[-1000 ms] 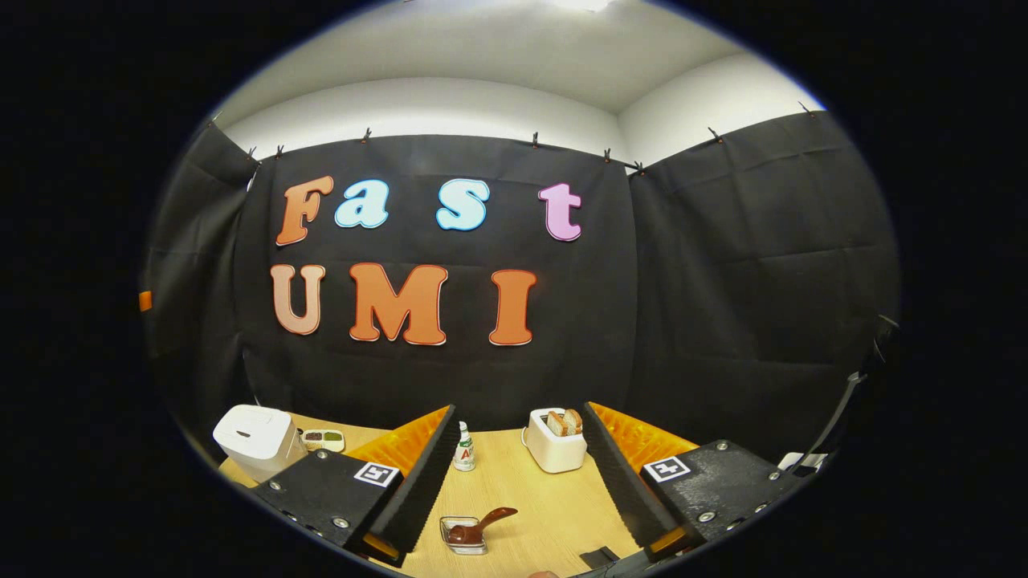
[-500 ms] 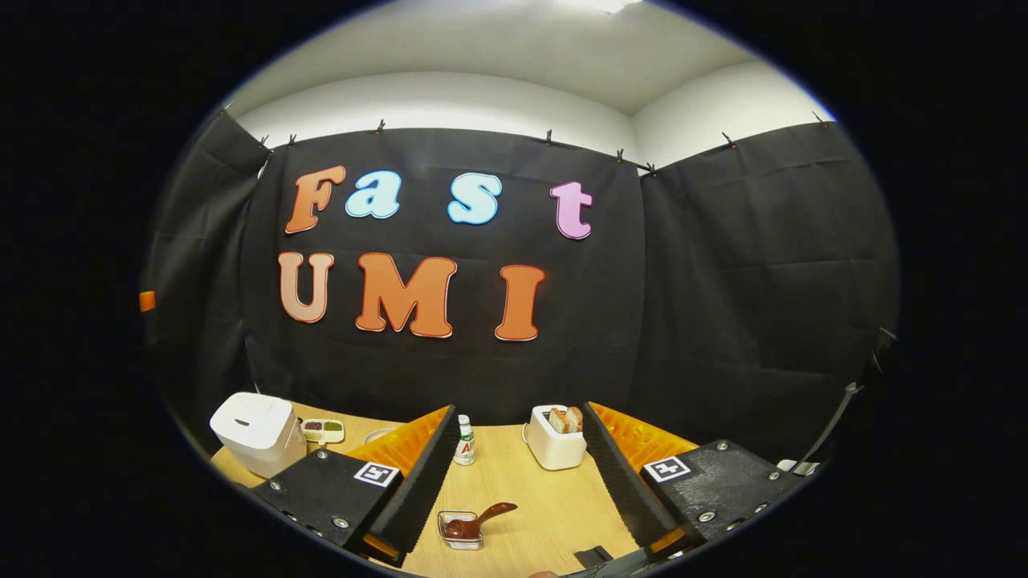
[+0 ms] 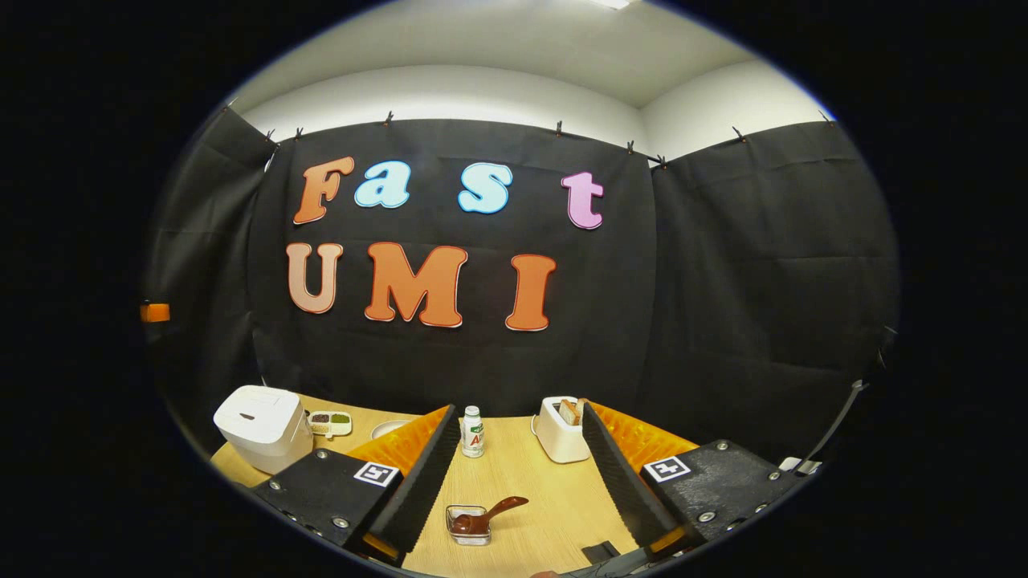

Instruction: Close the left gripper, press the button to open the rice cooker; take a wooden spoon from the chopstick holder with the right hand, scoop a spoonful of rice and pour it into the rice cooker, then put the wooden spoon back into the chopstick holder.

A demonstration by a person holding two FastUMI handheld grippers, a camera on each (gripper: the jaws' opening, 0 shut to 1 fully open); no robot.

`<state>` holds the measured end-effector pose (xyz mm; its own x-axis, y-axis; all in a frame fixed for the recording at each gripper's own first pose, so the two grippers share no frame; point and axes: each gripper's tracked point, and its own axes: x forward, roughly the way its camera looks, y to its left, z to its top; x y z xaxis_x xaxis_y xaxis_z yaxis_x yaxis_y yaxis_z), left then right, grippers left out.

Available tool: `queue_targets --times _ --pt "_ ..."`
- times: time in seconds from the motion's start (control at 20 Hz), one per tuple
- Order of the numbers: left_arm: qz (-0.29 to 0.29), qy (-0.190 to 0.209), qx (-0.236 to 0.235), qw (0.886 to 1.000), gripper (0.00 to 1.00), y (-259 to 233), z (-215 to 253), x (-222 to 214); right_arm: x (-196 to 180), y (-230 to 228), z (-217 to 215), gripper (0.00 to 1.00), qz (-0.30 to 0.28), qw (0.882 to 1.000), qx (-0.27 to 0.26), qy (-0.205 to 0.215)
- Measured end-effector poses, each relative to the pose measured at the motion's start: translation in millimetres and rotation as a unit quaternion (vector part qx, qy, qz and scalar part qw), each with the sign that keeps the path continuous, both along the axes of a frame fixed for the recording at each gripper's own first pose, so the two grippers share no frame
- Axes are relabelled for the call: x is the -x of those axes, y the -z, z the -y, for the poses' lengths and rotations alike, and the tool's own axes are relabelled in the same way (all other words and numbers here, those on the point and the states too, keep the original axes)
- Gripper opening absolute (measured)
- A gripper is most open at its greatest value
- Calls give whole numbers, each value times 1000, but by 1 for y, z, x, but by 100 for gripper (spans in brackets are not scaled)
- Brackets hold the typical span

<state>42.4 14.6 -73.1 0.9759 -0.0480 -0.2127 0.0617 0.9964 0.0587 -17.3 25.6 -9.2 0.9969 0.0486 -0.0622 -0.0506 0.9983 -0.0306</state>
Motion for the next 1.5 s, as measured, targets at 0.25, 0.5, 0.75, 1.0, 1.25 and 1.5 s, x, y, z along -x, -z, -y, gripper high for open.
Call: queue_targets --times 0.25,0.5,0.75,1.0,1.25,1.5 --pt "-54 14 -2 998 4 32 -3 -29 1 11 2 95 -17 1000 -6 5" --pt "-130 30 15 991 4 85 -3 -57 1 11 1 95 -21 1000 3 11" --pt "-186 37 9 982 4 136 -9 -87 0 17 3 95 -32 999 14 21" --pt "-234 34 8 972 5 182 -16 -106 0 27 9 95 -45 998 18 35" --pt "-276 31 3 961 5 222 -23 -116 1 38 17 95 -59 997 7 47" --pt "-310 17 -6 951 5 256 -36 -122 -2 46 18 95 -70 996 5 55"
